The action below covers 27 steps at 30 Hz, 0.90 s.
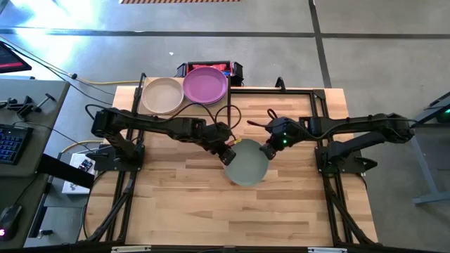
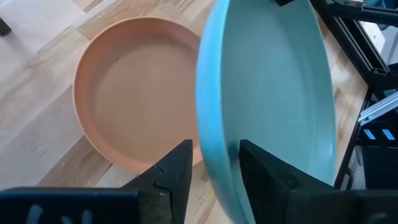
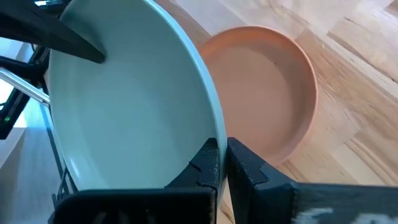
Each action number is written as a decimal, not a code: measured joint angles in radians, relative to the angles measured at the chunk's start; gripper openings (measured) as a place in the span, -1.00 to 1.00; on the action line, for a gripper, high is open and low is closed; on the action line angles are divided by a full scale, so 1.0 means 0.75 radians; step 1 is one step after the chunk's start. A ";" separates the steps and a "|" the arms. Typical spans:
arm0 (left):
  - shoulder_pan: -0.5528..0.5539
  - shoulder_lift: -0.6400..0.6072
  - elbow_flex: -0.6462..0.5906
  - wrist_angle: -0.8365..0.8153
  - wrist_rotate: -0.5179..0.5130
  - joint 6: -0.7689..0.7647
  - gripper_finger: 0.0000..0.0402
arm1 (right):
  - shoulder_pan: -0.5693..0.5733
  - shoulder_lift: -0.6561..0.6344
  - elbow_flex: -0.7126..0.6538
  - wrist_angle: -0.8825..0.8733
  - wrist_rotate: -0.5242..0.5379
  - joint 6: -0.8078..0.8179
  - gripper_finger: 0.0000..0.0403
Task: Place and stack plates onto a shelf
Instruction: Stack the gray plate on top of the white plate on the shelf
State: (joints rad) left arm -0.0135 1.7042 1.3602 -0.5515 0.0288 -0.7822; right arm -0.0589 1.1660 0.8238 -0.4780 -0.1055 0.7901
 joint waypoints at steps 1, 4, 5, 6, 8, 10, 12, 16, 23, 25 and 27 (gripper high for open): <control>0.000 0.000 0.000 0.002 0.000 0.001 -0.43 | 0.000 0.000 0.000 0.008 -0.001 -0.005 -1.00; 0.000 0.000 0.000 0.005 0.000 0.019 -0.55 | 0.000 0.000 0.000 0.004 -0.005 -0.008 -1.00; -0.001 0.000 0.000 0.007 0.000 0.027 -0.60 | 0.000 0.000 0.000 -0.001 -0.005 -0.014 -1.00; -0.003 0.000 0.000 0.006 -0.001 0.029 -0.65 | 0.000 0.000 0.000 -0.003 -0.006 -0.017 -1.00; -0.002 0.000 0.000 0.001 -0.003 0.028 -0.74 | 0.001 0.000 0.000 -0.005 -0.010 -0.018 -1.00; -0.002 0.000 0.000 0.000 -0.010 0.026 -0.80 | 0.001 0.000 0.000 -0.006 -0.015 -0.021 -1.00; -0.001 0.000 0.000 -0.001 -0.014 0.024 -0.83 | 0.002 0.000 0.000 -0.007 -0.015 -0.038 -1.00; -0.002 0.000 0.000 0.000 -0.010 0.028 -0.82 | 0.001 0.000 0.000 -0.007 -0.021 -0.058 -0.99; -0.002 -0.005 0.000 -0.034 0.010 0.038 -0.82 | 0.001 -0.001 0.000 0.006 -0.024 -0.091 -0.74; -0.002 -0.022 0.000 -0.072 0.014 0.038 -0.83 | 0.001 -0.001 0.000 0.012 -0.023 -0.087 -0.63; 0.000 -0.043 0.001 -0.115 0.014 0.053 -0.83 | 0.001 -0.002 0.000 0.019 -0.026 -0.087 -0.53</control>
State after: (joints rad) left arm -0.0139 1.6716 1.3605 -0.6377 0.0395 -0.7427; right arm -0.0582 1.1646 0.8238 -0.4639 -0.1249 0.7245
